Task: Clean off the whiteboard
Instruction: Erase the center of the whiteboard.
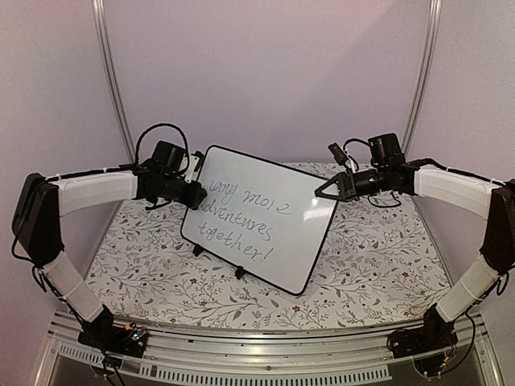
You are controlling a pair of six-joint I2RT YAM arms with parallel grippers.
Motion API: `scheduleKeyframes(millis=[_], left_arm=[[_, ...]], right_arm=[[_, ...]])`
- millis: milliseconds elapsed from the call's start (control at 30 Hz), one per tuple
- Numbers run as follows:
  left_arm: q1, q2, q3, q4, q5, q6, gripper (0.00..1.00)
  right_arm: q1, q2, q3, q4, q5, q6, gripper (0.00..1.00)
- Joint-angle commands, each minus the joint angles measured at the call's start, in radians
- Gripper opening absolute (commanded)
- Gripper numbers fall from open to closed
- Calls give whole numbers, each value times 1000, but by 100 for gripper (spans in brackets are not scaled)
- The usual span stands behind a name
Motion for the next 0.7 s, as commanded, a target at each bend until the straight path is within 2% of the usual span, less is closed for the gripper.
scheduleKeyframes(millis=[0,200,433,667], left_arm=[[22,3,-33,-38,45,-20,0],[48,-7,-34,-17,45,-29,0],[64,29,76,53,69,-17,0],[59,76,157,57,90,-24,0]], right_arm=[[12,7,-8,-37,-40,-48,0],[12,6,-9,-36,-41,-50,0],[12,6,-11,-37,-43,-49,0],[12,-1,-16,-37,-40,-47,0]])
